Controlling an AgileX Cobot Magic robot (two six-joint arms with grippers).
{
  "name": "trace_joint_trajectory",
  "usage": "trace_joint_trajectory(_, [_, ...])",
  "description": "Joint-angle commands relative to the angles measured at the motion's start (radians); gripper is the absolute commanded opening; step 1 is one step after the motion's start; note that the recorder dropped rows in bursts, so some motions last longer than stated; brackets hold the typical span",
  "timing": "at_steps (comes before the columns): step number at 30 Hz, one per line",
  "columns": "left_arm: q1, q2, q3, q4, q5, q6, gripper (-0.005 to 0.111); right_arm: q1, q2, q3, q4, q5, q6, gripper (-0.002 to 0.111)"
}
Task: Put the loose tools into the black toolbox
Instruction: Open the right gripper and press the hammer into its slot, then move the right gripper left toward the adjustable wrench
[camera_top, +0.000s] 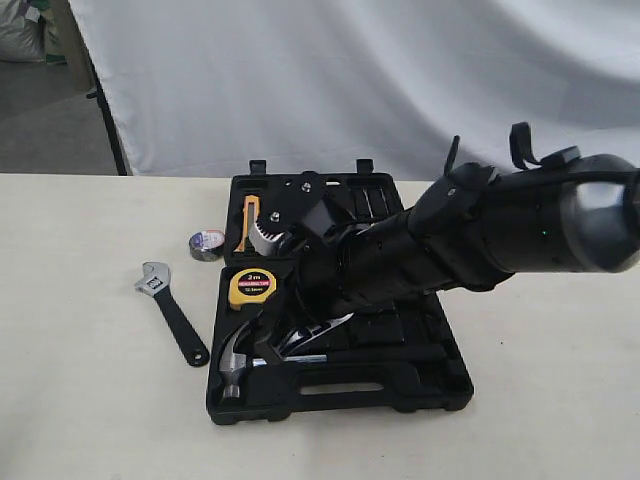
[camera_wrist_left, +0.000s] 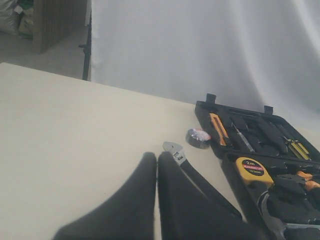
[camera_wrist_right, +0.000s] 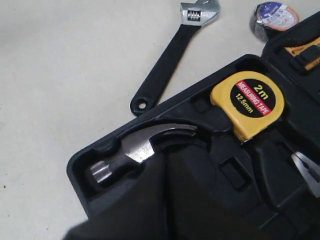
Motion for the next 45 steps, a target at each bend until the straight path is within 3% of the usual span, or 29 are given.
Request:
trace_joint_trajectory(1, [0.025, -0.003, -0.003, 0.004, -0.007, -0.005, 0.001, -0.004, 0.033, 0.004, 0.017, -0.013, 0.003, -0.001])
trace_joint_trajectory(13, [0.025, -0.003, -0.003, 0.004, -0.007, -0.005, 0.001, 0.008, 0.095, -0.042, 0.084, -0.017, 0.106, -0.001])
trace_joint_trajectory(22, [0.025, -0.003, -0.003, 0.004, -0.007, -0.005, 0.001, 0.132, 0.195, -0.224, 0.08, -0.132, 0.133, 0.001])
trace_joint_trajectory(26, [0.025, -0.003, -0.003, 0.004, -0.007, -0.005, 0.001, 0.18, 0.279, -0.336, 0.08, -0.233, 0.164, 0.029])
trace_joint_trajectory(29, [0.025, -0.003, -0.003, 0.004, -0.007, -0.005, 0.001, 0.185, 0.34, -0.419, 0.08, -0.194, 0.169, 0.051])
trace_joint_trajectory(33, [0.025, -0.003, -0.003, 0.004, -0.007, -0.005, 0.001, 0.18, 0.42, -0.545, 0.075, -0.124, 0.231, 0.055])
trace_joint_trajectory(41, [0.025, -0.003, -0.003, 0.004, -0.007, -0.005, 0.001, 0.14, 0.463, -0.658, -0.229, -0.084, 0.335, 0.055])
trace_joint_trajectory(45, [0.025, -0.003, -0.003, 0.004, -0.007, -0.005, 0.001, 0.05, 0.426, -0.658, -0.491, -0.041, 0.67, 0.055])
